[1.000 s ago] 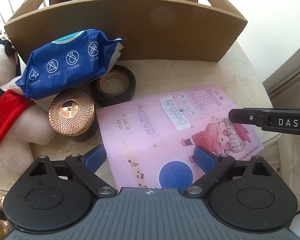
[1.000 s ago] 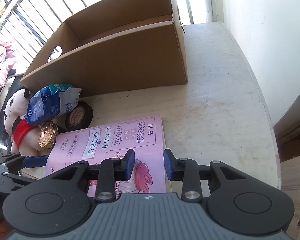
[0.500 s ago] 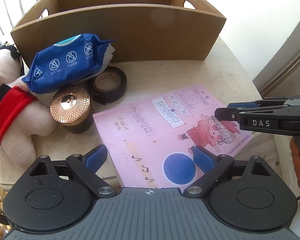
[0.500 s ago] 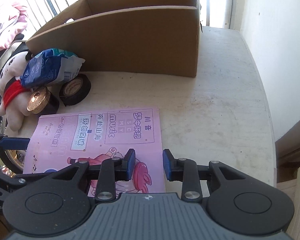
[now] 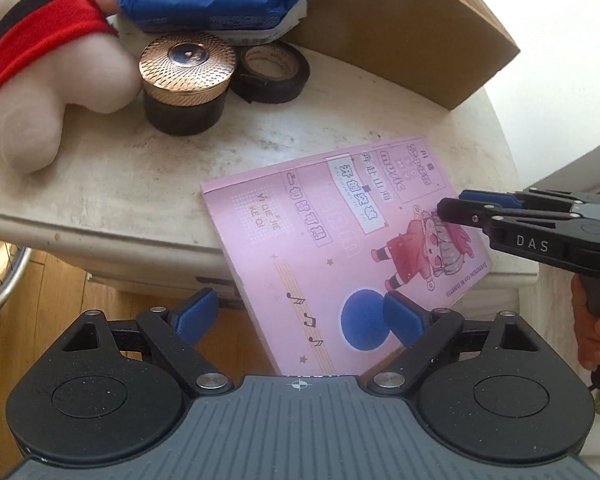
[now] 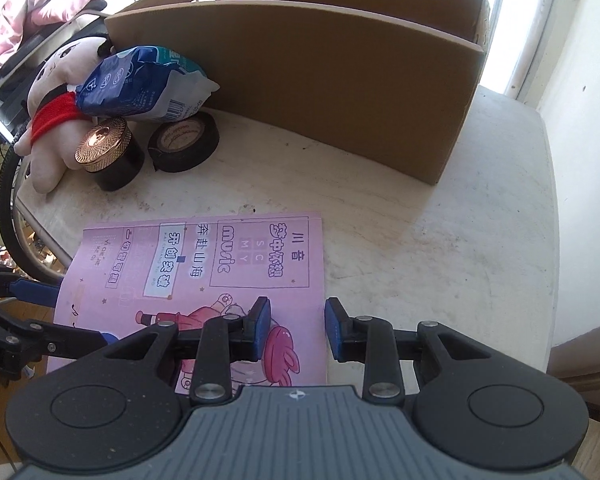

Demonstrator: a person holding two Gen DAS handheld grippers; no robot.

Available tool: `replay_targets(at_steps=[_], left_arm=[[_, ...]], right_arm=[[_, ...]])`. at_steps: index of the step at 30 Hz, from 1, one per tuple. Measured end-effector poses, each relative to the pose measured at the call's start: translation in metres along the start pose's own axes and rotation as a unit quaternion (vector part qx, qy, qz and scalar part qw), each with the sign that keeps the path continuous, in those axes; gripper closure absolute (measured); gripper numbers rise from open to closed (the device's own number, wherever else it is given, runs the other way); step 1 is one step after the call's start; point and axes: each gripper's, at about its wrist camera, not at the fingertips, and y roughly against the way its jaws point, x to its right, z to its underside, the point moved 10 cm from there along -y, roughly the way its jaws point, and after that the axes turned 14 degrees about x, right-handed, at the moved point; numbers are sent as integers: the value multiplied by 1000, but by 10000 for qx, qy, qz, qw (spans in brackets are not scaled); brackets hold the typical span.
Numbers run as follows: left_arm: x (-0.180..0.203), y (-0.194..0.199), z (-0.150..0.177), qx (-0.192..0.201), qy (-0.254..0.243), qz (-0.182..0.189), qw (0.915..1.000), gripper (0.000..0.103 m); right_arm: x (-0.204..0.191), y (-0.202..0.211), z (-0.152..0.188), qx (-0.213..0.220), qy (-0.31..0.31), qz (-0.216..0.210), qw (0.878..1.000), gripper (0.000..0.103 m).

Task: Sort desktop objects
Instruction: 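Close the left gripper on the pink booklet's edge, then lift the pink booklet with the left gripper toward the cardboard box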

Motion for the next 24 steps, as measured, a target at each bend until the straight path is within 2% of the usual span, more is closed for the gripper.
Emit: replay_targets(at_steps=[5, 8, 14, 18, 24], left_arm=[[-7, -13, 7, -209, 595, 307, 9975, 12], [-6, -15, 13, -287, 790, 385, 9957, 17], [-15, -8, 21, -212, 1188, 116, 9926, 21], [-17, -1, 20, -149, 1252, 51, 9920, 26], [-19, -4, 22, -79, 1333, 73, 9910, 26]], right_arm=[[-10, -7, -7, -47, 247, -367, 9990, 70], [-20, -13, -12, -53, 500, -571, 9971, 69], [-24, -19, -18, -169, 483, -911, 9945, 64], [-20, -23, -22, -304, 149, -1086, 9935, 60], [-10, -36, -34, -314, -499, -1346, 9891, 59]])
